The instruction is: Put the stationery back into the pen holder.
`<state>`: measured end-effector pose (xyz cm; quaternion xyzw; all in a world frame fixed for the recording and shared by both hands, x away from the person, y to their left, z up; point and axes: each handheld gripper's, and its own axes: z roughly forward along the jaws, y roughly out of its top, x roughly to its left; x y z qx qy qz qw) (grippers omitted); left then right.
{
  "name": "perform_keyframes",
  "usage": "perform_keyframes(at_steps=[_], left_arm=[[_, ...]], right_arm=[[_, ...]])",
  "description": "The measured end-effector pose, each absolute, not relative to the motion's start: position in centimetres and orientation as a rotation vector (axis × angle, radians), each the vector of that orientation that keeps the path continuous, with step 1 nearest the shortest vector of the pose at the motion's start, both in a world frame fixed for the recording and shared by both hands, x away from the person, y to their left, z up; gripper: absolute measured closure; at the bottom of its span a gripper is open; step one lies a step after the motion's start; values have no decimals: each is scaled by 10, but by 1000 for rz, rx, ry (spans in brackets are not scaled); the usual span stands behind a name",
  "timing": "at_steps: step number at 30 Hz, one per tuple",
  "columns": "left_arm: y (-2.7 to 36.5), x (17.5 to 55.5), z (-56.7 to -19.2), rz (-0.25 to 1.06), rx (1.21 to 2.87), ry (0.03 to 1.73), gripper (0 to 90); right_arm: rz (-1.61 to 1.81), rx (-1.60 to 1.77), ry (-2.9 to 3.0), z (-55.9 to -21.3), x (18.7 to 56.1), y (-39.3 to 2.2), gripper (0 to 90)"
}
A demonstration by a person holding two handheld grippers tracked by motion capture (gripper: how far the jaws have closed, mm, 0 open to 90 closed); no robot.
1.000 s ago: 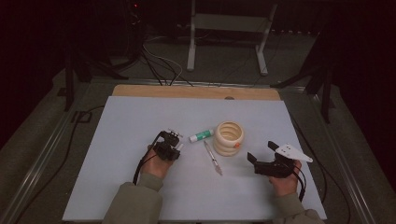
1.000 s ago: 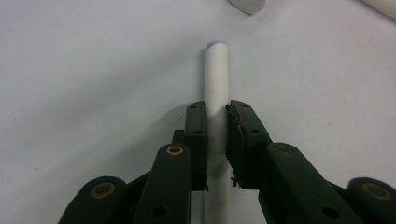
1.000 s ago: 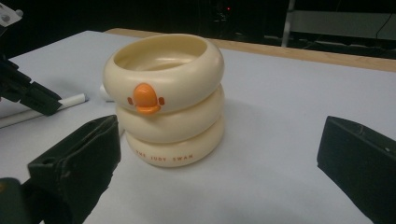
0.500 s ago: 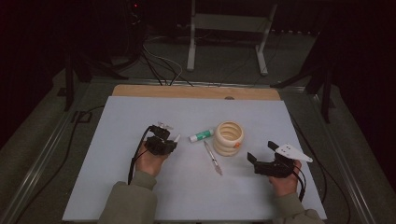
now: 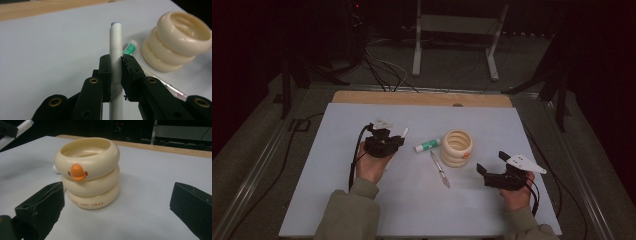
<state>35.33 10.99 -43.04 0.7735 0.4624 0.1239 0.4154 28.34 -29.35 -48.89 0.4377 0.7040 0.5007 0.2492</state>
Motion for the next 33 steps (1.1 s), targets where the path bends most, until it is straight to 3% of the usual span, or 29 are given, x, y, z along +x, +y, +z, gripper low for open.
perform_keyframes(at_steps=[19,33], left_arm=[[106,365,-399,279,1783,1050,793],[88,378,-385,288,1763,967,794]], right_arm=[[1363,1192,1917,-489,283,-294,2],[1363,1188,1917,-489,284,-294,2]])
